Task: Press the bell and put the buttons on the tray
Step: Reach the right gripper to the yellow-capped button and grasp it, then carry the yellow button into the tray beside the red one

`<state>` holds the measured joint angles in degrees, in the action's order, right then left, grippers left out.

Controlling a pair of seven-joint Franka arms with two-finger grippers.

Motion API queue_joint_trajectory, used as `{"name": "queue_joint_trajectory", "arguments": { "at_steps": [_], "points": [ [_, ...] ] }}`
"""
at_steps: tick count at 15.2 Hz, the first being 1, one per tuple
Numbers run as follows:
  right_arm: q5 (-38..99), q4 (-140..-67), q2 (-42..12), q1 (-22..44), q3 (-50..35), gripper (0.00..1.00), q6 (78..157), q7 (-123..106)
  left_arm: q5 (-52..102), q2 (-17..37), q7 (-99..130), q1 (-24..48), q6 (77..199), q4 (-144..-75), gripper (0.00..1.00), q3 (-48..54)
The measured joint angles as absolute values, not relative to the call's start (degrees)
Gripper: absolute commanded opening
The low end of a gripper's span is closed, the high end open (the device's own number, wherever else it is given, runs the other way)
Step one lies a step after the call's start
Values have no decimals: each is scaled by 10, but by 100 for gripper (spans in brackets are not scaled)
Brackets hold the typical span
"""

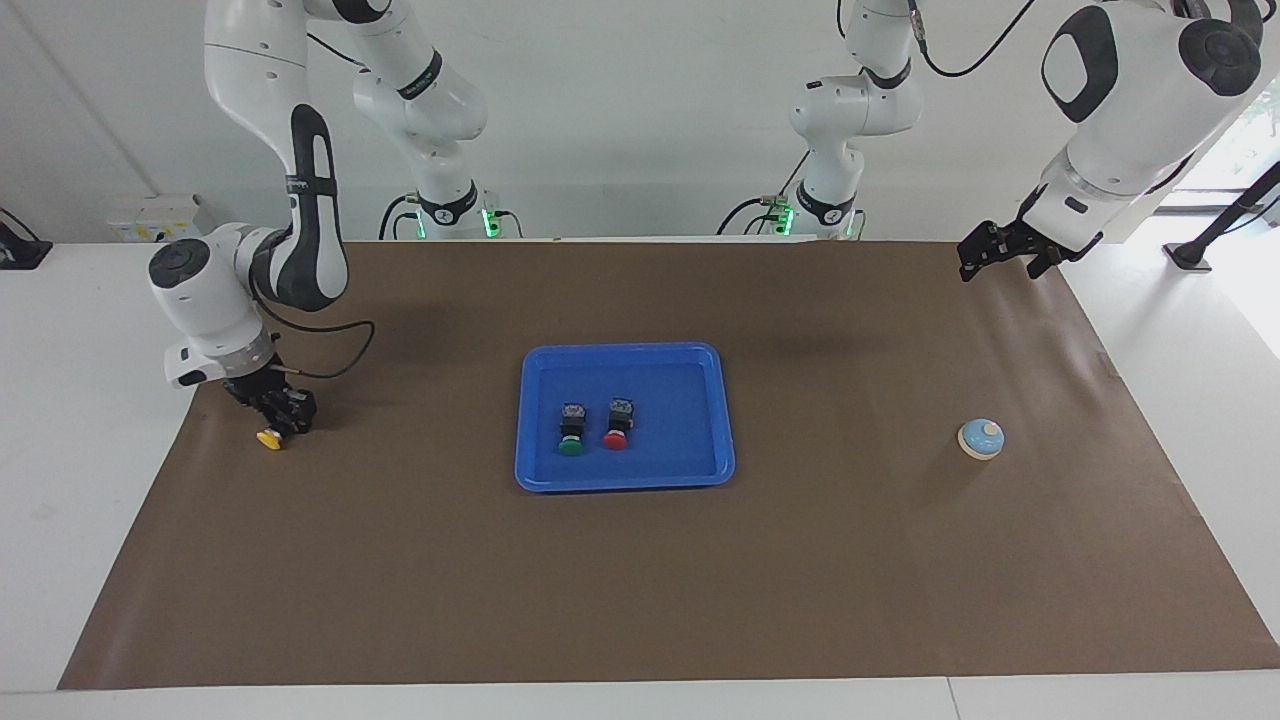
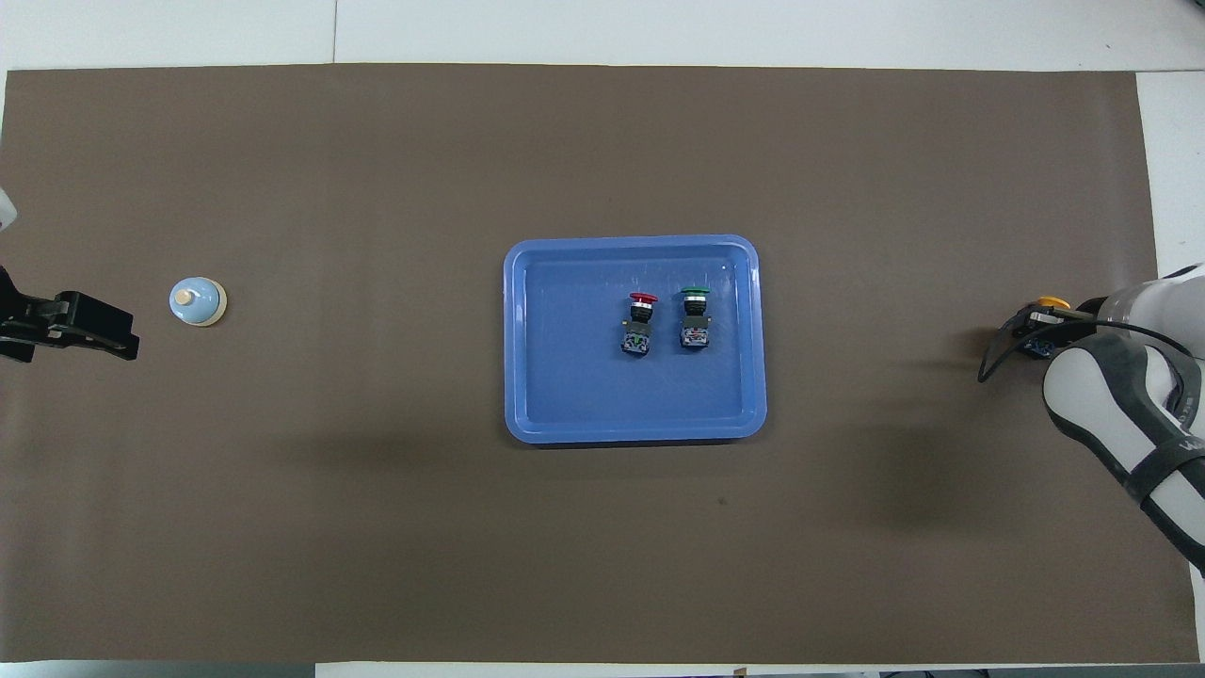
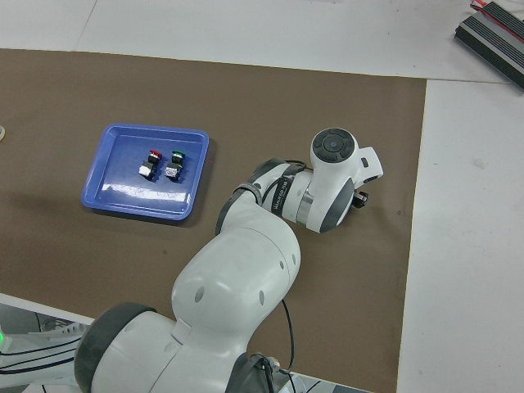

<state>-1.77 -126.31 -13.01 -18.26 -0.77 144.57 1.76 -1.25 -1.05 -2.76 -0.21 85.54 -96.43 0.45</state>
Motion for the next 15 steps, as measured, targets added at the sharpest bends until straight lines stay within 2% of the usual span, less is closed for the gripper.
{"name": "queue_joint_trajectory", "arguments": {
  "at_steps": [4, 8, 11, 15],
  "points": [
    [-18, -1245, -129, -169, -12, 0, 1409, 18, -13, -11, -28, -2, 855, -964, 100, 5],
    [-18, -1144, -121, -117, -14, 0, 1273, 18, -13, -11, -28, -2, 855, -964, 100, 5],
    [-17, -1072, -119, -50, -17, 0, 1192, 59, -13, -11, -28, -2, 855, -964, 100, 5],
    [-16, -1034, -120, 95, -21, 0, 1160, 219, -13, -11, -28, -2, 855, -964, 100, 5]
  ]
}}
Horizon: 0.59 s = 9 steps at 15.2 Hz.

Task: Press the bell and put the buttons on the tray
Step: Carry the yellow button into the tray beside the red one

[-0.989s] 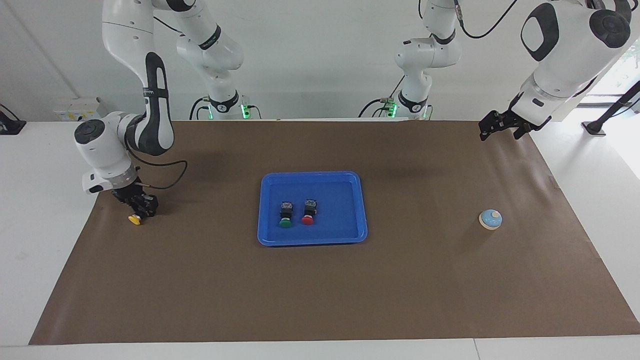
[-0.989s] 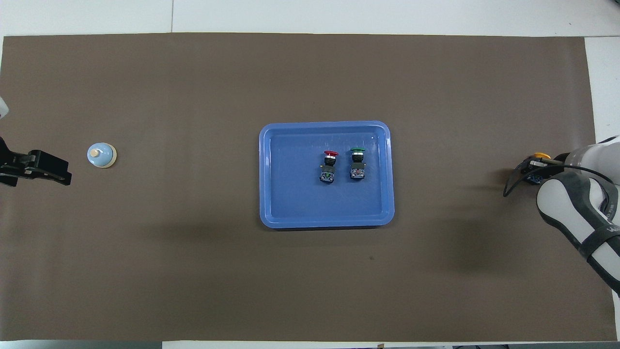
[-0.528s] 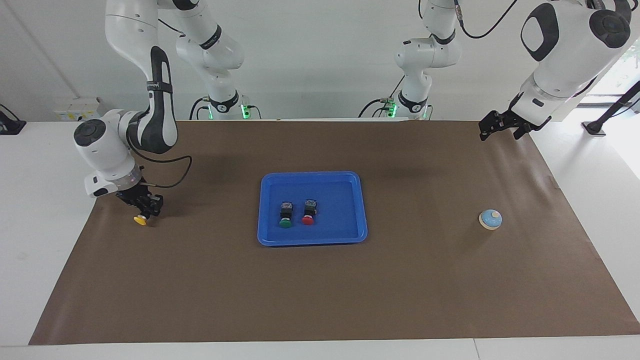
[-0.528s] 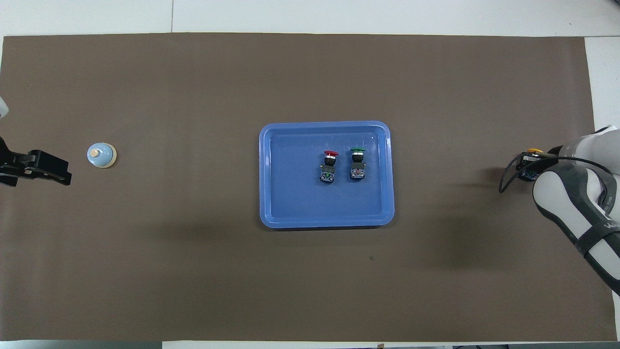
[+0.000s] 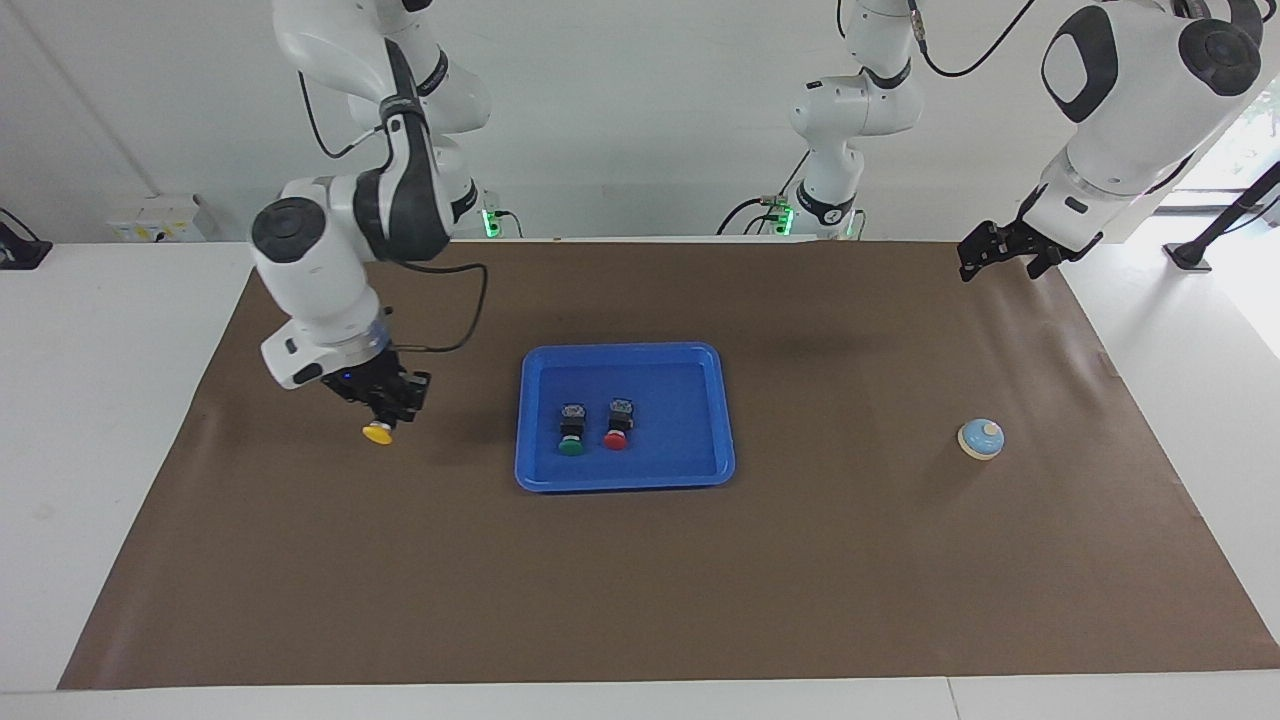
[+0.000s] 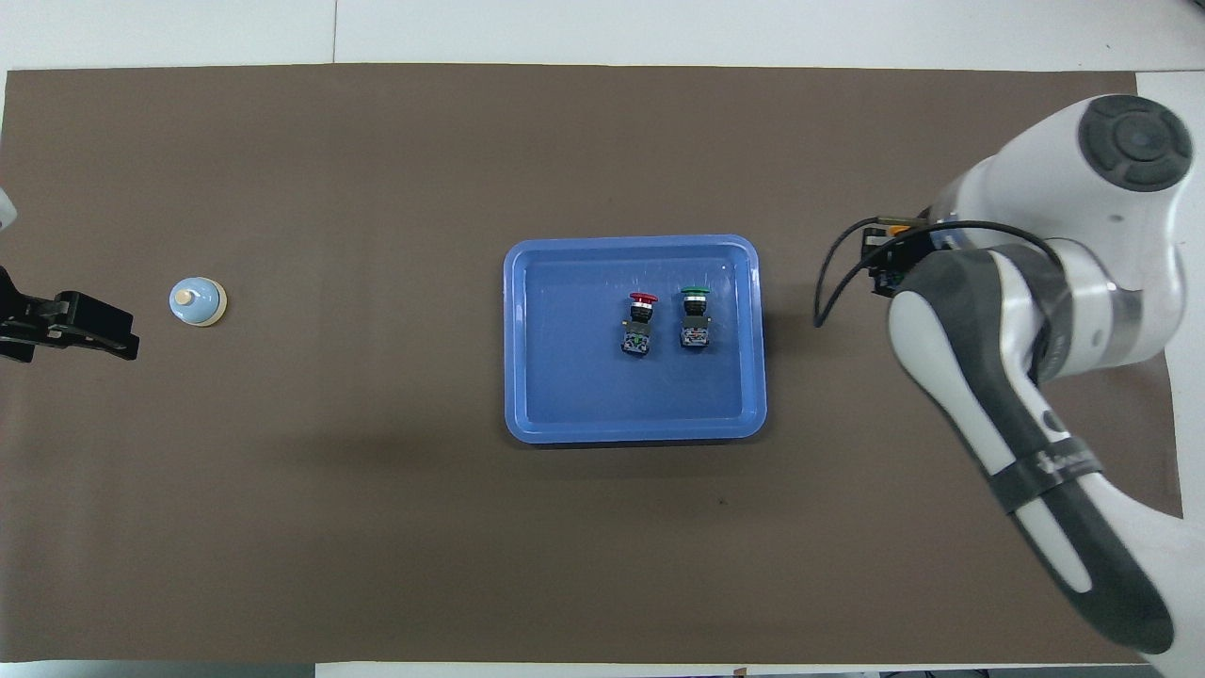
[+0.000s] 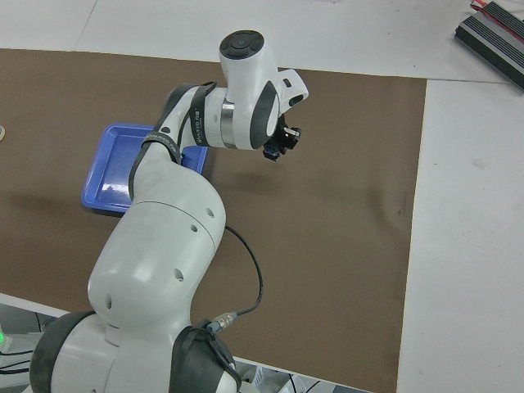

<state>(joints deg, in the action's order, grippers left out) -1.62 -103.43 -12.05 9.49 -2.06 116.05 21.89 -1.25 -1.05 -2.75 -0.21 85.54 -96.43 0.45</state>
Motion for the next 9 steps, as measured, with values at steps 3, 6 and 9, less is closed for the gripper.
{"name": "queue_joint_trajectory", "arguments": {
  "at_steps": [3, 6, 9],
  "points": [
    [-12, -1013, -127, 199, -23, 0, 1160, 319, -13, -11, -28, -2, 855, -964, 100, 5],
    [0, -1005, -133, 259, -23, 0, 1160, 366, -13, -11, -28, -2, 855, -964, 100, 5],
    [0, -990, -161, 309, -23, 0, 1184, 417, -13, -11, -28, -2, 855, -964, 100, 5]
  ]
}}
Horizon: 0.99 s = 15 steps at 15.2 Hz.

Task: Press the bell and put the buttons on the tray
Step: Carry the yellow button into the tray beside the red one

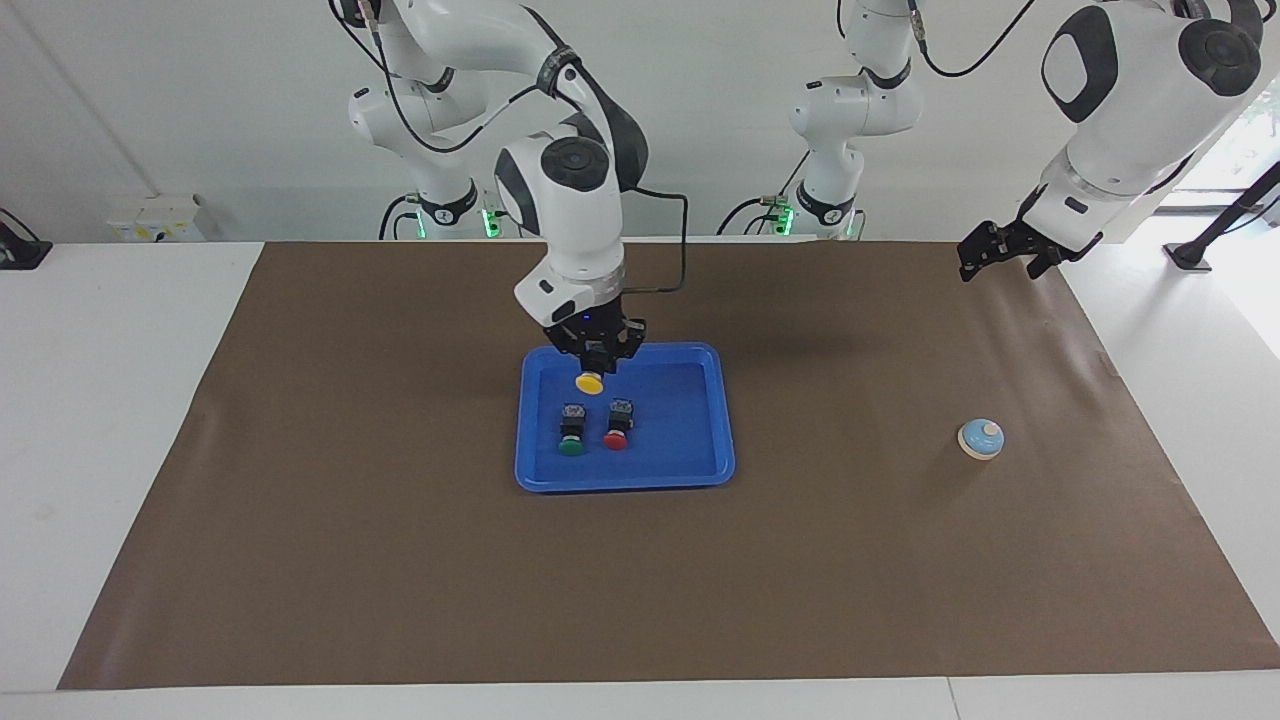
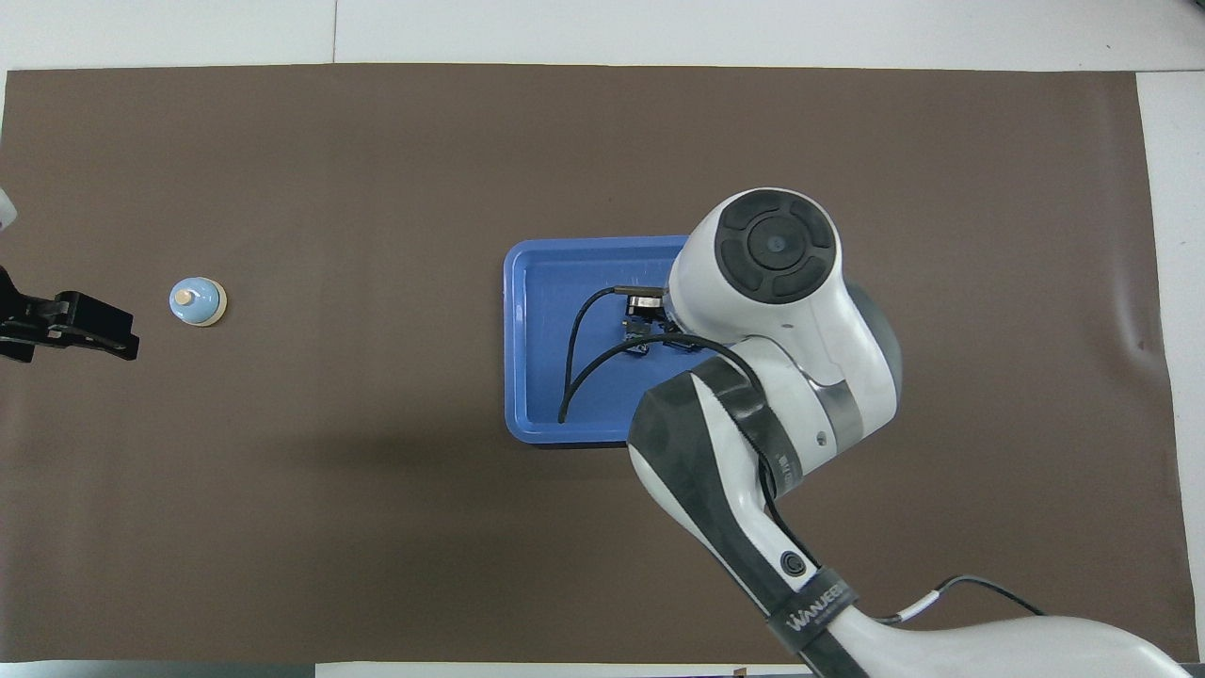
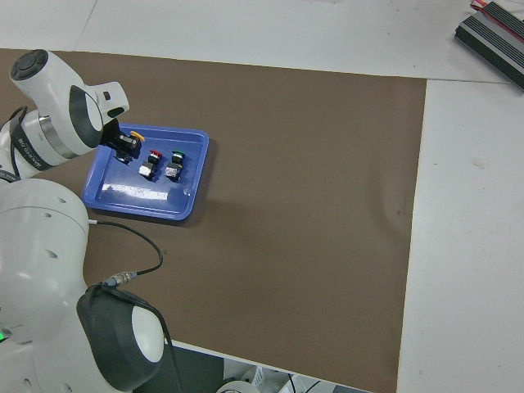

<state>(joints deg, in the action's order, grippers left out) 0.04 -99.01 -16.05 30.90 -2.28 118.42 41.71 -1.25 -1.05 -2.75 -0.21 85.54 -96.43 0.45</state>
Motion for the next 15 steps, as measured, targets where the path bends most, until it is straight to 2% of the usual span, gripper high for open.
{"name": "queue_joint_trajectory", "arguments": {
  "at_steps": [3, 6, 10, 11, 12, 15],
  "points": [
    [0, -971, -214, 346, -22, 0, 1238, 454, -13, -11, -28, -2, 855, -964, 100, 5],
    [0, -967, -263, 357, -22, 0, 1302, 460, -13, -11, -28, -2, 855, -964, 100, 5],
    [0, -993, -289, 356, -17, 0, 1370, 460, -13, -11, -28, -2, 855, -964, 100, 5],
    [0, -1001, -289, 356, -17, 31, 1379, 460, -13, -11, -28, -2, 855, -964, 100, 5],
    [0, -1005, -289, 356, -17, 99, 1381, 461, -13, -11, -28, -2, 855, -964, 100, 5],
    [0, -1003, -286, 356, -17, 100, 1376, 490, -13, -11, -28, -2, 855, -964, 100, 5]
  ]
}}
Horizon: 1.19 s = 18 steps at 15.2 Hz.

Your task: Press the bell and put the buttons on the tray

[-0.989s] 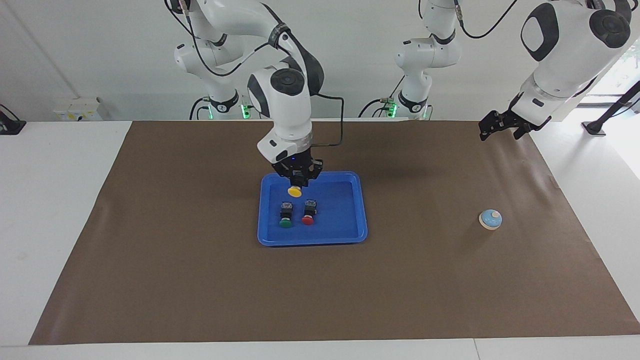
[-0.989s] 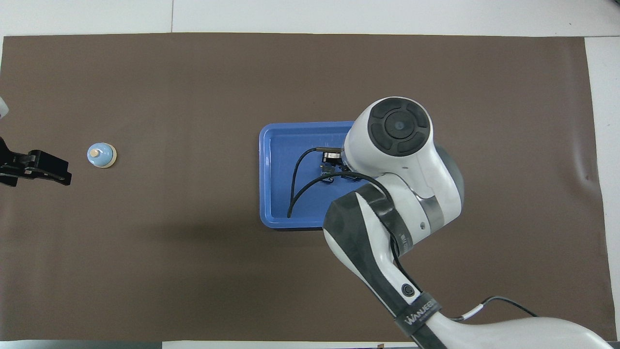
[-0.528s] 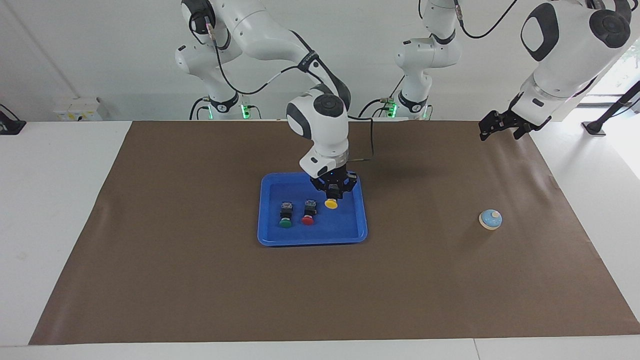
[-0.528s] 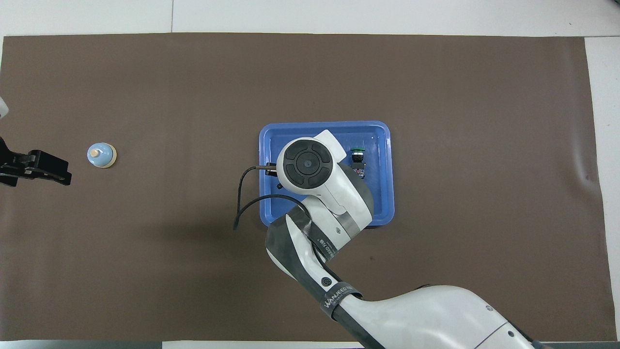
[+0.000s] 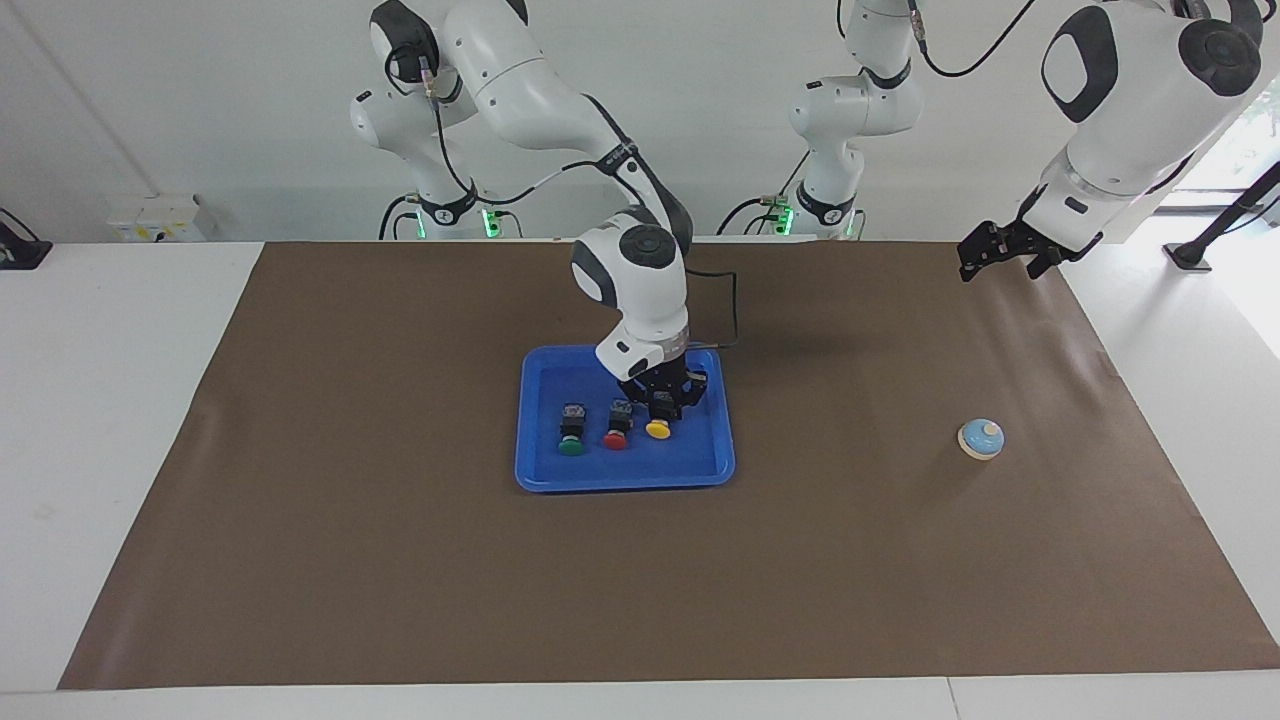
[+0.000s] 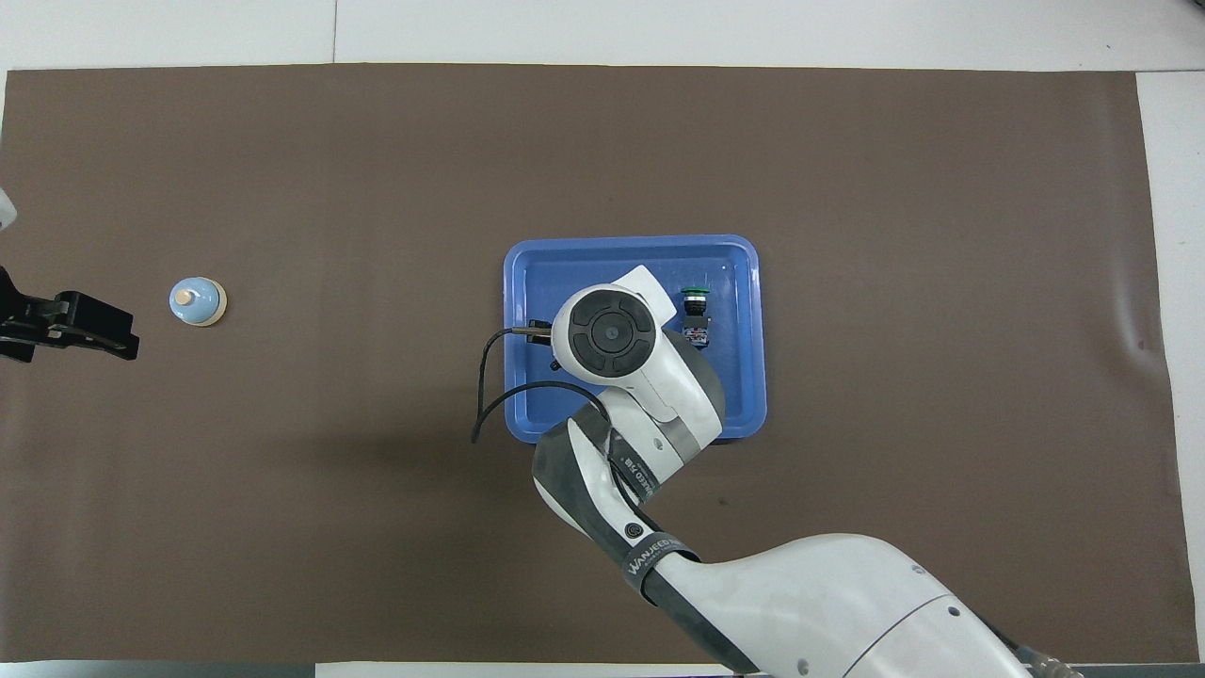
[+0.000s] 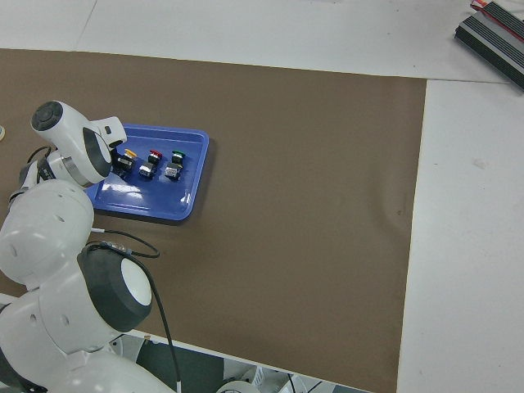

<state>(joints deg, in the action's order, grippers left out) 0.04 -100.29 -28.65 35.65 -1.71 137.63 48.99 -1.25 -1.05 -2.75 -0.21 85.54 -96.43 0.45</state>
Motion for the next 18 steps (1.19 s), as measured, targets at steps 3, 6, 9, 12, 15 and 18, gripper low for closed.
{"name": "queue_joint_trajectory", "arguments": {
  "at_steps": [3, 6, 9, 12, 15, 18],
  "points": [
    [0, -965, -280, 356, -17, 100, 1308, 517, -13, -11, -27, -2, 855, -964, 100, 5],
    [0, -909, -267, 342, -12, 100, 1221, 520, -13, -11, -27, -2, 855, -964, 100, 5],
    [0, -885, -231, 292, -11, 100, 1154, 489, -13, -11, -27, -2, 855, -964, 100, 5],
    [0, -884, -188, 228, -10, 100, 1090, 376, -13, -11, -27, -2, 855, -964, 100, 5],
    [1, -884, -162, 164, -9, 100, 1045, 243, -13, -11, -27, -2, 855, -964, 100, 5],
    [1, -884, -149, 114, -8, 100, 1013, 142, -13, -11, -27, -2, 855, -964, 100, 5]
  ]
}}
